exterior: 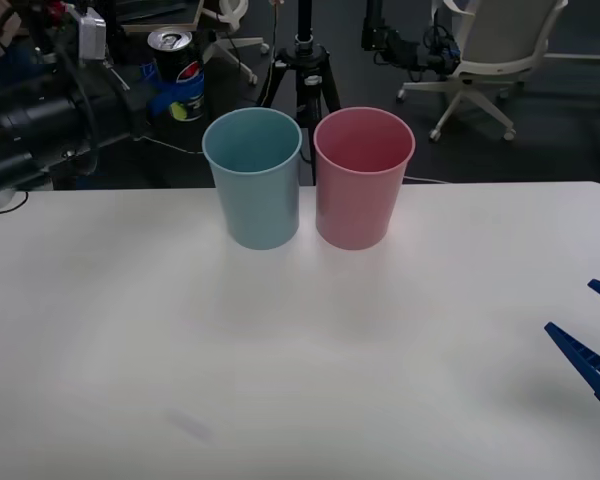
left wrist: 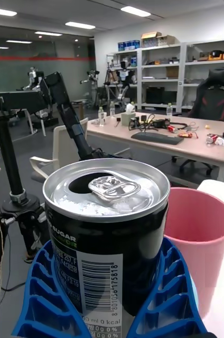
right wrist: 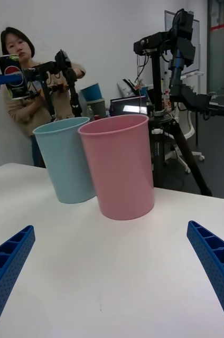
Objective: Grasp the object on the table and drop it into the matching bin: aluminum can to the light blue bin, PET bottle to the pink bin.
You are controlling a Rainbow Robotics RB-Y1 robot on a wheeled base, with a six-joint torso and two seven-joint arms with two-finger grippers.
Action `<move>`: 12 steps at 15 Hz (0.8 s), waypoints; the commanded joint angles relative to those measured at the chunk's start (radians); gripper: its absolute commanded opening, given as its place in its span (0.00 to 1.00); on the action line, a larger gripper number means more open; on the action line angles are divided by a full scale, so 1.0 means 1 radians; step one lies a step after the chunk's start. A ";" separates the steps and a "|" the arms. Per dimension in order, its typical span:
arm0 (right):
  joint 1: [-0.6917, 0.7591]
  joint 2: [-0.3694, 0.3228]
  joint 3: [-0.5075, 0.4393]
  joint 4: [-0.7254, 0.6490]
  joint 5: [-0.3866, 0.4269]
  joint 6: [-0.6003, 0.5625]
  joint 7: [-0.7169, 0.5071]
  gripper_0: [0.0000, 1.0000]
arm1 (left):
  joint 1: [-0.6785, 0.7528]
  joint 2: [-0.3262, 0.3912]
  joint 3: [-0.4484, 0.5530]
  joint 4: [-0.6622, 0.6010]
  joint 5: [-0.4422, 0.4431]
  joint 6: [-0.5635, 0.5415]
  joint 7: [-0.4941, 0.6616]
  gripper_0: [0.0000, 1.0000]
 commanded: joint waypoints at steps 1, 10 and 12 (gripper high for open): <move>0.000 0.000 0.000 0.000 0.000 0.000 0.000 1.00 | -0.069 -0.088 -0.007 0.095 -0.063 -0.002 -0.006 0.00; 0.000 0.000 0.000 0.000 0.000 0.000 0.000 1.00 | -0.097 -0.223 -0.005 0.122 -0.203 0.046 -0.010 0.00; 0.000 0.000 0.000 0.000 0.000 0.000 0.000 1.00 | -0.095 -0.240 -0.005 0.122 -0.227 0.055 -0.009 0.00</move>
